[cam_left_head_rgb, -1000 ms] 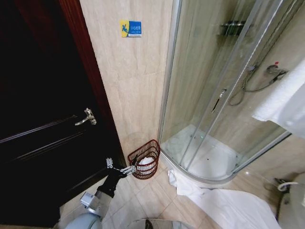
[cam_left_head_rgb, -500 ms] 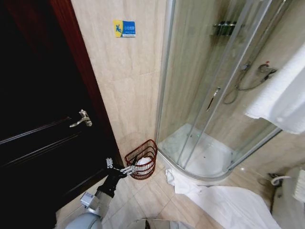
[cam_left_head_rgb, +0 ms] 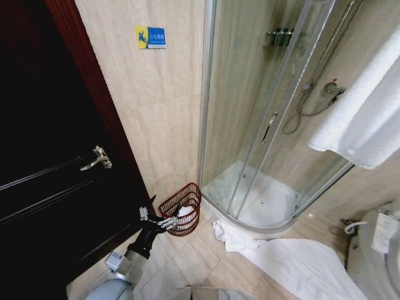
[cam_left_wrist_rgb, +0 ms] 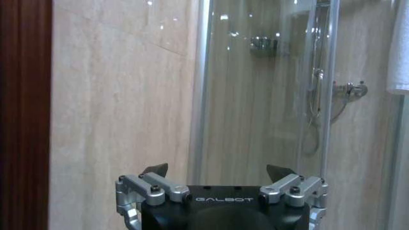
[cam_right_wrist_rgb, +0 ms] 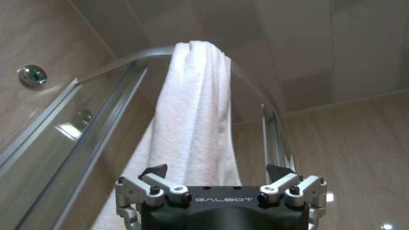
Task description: Discard the used towel into the hamper.
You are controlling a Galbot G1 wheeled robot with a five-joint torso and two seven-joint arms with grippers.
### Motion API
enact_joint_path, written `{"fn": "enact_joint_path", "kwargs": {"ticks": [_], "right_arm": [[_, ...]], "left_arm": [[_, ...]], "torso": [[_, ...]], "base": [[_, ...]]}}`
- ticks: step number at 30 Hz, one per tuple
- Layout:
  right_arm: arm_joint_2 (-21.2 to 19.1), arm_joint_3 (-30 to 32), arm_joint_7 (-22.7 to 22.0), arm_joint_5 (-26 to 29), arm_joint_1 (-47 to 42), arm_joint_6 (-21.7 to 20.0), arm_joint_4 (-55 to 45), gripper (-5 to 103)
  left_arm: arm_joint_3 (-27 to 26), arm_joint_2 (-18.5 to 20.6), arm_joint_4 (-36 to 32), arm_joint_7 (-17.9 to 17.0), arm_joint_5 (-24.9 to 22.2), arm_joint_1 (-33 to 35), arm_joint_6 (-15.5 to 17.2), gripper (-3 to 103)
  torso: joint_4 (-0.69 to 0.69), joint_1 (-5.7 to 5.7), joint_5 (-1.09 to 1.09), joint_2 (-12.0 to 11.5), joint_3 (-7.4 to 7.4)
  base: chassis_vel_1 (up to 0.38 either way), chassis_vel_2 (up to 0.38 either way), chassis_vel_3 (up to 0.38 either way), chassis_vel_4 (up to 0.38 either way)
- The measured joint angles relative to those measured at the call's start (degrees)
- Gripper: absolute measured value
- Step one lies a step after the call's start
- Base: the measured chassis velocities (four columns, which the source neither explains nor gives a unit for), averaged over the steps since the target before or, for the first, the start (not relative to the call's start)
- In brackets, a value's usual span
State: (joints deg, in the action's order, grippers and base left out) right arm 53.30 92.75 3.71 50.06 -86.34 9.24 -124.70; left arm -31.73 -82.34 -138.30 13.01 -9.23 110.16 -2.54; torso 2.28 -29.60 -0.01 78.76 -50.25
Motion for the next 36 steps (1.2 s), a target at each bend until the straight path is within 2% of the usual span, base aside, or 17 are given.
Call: {"fn": "enact_joint_path", "kwargs": {"ticks": [10,13,15,20,21,23,24,27,28,30,36], "right_arm": [[0.12,-0.04,0.04,0.11,-0.01,0.1,-0.13,100],[0.09,-0.52,0.14,0.09,0.05,0.34,0.1,100],[0.05,-0.98,0.49,0.01,0.17,0.76,0.46,100],[-0.33,-2.71,0.99,0.0,0.75,1.4,1.38,100],[-1.37,-3.9,1.33,0.13,1.41,1.4,2.01,100],[-4.57,-6.81,1.45,0.83,3.8,1.29,3.66,100],[-4.57,-6.81,1.45,0.83,3.8,1.29,3.66,100],[-9.96,-11.17,1.3,6.19,8.6,-0.71,4.91,100],[-9.96,-11.17,1.3,6.19,8.6,-0.71,4.91,100],[-13.01,-14.04,0.78,10.71,12.42,-2.77,5.35,100],[-16.89,-18.32,0.37,14.14,18.14,-5.41,6.95,100]], "left_arm": [[0.01,-0.03,0.0,0.0,0.0,0.0,0.0,100],[0.01,-0.01,0.0,0.0,0.0,0.0,0.0,100],[0.02,-0.03,0.0,0.0,0.0,0.0,0.0,100],[0.03,-0.04,0.0,0.01,0.0,0.0,0.0,100],[0.03,-0.04,0.0,0.01,0.0,0.0,0.0,100],[0.02,-0.02,0.0,0.01,0.0,0.0,0.0,100],[0.02,-0.02,0.0,0.01,0.0,0.0,0.0,100],[0.0,0.02,0.01,0.0,0.0,0.0,0.0,100],[0.0,0.02,0.01,0.0,0.0,0.0,0.0,100],[-0.01,0.02,0.01,0.0,0.0,0.0,0.0,100],[0.0,-0.01,0.01,-0.01,0.0,0.0,0.0,100]], "torso": [[0.02,0.03,0.03,0.01,0.01],[-0.02,-0.01,-0.03,-0.01,-0.01],[0.01,0.0,0.08,0.0,0.0],[-0.02,-0.01,0.04,-0.01,-0.01],[-0.01,-0.01,0.07,-0.01,-0.01],[0.01,0.01,0.01,0.0,0.0],[0.01,0.01,0.01,0.0,0.0],[0.01,0.01,-0.03,0.0,0.0],[0.01,0.01,-0.03,0.0,0.0],[0.01,0.01,-0.04,0.0,0.0],[0.0,-0.02,0.05,-0.01,-0.01]], "base": [[-0.177,-0.184,0.189,0.191],[-0.271,-0.254,0.244,0.254],[-0.256,-0.241,0.244,0.211],[-0.175,-0.178,0.214,0.103],[-0.026,-0.112,0.056,0.019],[0.019,-0.03,0.028,0.012],[0.0,0.0,0.0,0.0],[0.071,0.03,-0.052,-0.005],[0.079,0.053,-0.057,-0.005],[0.045,0.052,-0.033,-0.045],[0.007,0.009,-0.006,-0.007]]}}
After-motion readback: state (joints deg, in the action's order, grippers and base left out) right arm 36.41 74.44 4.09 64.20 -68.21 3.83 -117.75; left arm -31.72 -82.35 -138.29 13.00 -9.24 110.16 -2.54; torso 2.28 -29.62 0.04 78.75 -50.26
